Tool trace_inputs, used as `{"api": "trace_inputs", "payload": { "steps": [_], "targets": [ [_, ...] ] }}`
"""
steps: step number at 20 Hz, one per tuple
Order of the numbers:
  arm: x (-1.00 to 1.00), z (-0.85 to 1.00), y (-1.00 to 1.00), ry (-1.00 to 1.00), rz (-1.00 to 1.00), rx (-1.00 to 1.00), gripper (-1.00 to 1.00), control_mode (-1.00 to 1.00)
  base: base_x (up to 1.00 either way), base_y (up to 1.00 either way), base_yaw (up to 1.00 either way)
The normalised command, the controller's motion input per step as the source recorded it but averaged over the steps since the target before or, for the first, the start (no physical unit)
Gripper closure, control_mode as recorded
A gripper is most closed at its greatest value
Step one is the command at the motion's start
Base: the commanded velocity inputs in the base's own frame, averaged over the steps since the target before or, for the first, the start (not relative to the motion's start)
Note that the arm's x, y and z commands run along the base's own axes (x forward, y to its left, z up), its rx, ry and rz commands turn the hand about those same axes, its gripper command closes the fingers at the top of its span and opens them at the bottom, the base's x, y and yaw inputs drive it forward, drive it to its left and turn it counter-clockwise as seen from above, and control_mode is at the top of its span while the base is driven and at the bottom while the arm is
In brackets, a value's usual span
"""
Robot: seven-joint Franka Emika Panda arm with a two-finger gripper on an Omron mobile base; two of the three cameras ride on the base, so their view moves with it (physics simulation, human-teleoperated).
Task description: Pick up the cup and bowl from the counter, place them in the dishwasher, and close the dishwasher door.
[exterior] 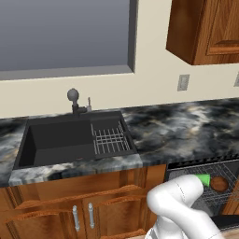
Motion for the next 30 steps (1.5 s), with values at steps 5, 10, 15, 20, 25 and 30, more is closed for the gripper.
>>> {"api": "trace_inputs", "payload": {
  "steps": [5,10,15,20,25,30],
  "targets": [
    [0.87,-0.54,0.00,-0.14,-0.01,-0.03,-1.00,-1.00,0.00,0.00,0.00],
    [1.00,-0.53,0.00,-0.11,-0.01,0.00,-1.00,-1.00,0.00,0.00,0.00],
    [1.00,-0.47,0.00,-0.09,-0.01,0.00,-1.00,-1.00,0.00,0.00,0.00],
    [0.97,-0.51,0.00,-0.08,0.00,0.00,-1.00,-1.00,0.00,0.00,0.00],
    [0.94,-0.54,0.00,-0.07,0.00,0.00,-1.00,-1.00,0.00,0.00,0.00],
    [0.70,-0.56,0.00,-0.07,0.00,0.00,-1.00,-1.00,0.00,0.00,0.00]
  ]
}}
